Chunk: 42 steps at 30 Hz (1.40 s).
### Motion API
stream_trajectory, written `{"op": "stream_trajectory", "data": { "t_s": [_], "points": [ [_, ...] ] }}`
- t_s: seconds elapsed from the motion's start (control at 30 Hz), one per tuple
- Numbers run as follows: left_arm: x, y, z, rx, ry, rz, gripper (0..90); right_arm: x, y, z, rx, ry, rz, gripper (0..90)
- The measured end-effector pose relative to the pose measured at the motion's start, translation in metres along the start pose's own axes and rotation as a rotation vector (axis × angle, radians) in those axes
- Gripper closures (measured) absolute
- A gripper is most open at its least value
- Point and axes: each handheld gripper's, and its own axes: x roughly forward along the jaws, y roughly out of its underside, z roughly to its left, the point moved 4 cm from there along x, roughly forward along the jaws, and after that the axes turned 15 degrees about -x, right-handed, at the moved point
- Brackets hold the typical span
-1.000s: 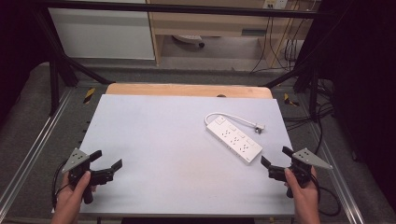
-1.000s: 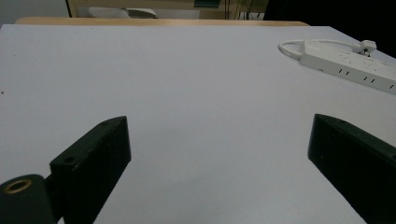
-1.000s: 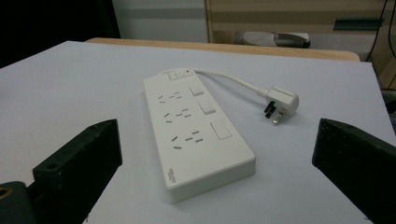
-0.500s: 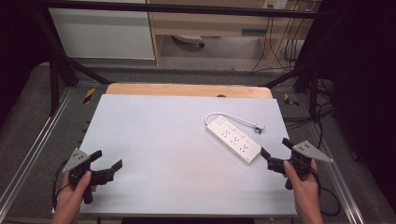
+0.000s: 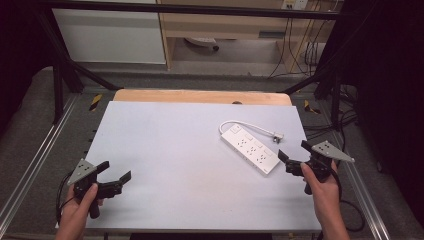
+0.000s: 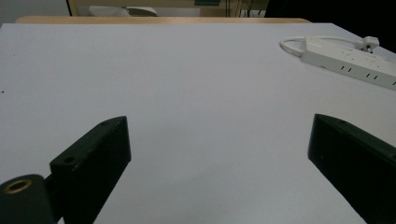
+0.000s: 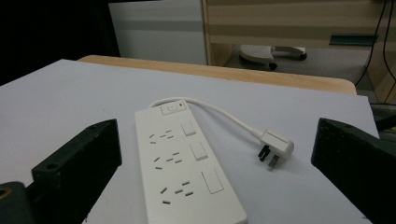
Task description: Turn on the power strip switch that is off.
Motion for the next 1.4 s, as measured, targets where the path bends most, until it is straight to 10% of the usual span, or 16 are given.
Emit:
{"op": "stream_trajectory", "data": {
  "t_s": [0.6, 1.4],
  "points": [
    [0.000, 0.000, -0.001, -0.003, 0.006, -0.003, 6.0, 0.028, -0.007, -0.005, 0.043, -0.011, -0.012, 17.6],
    [-0.001, -0.001, 0.000, -0.003, 0.008, -0.006, 6.0, 0.055, -0.010, 0.009, -0.023, -0.007, 0.022, 54.8]
  ]
}}
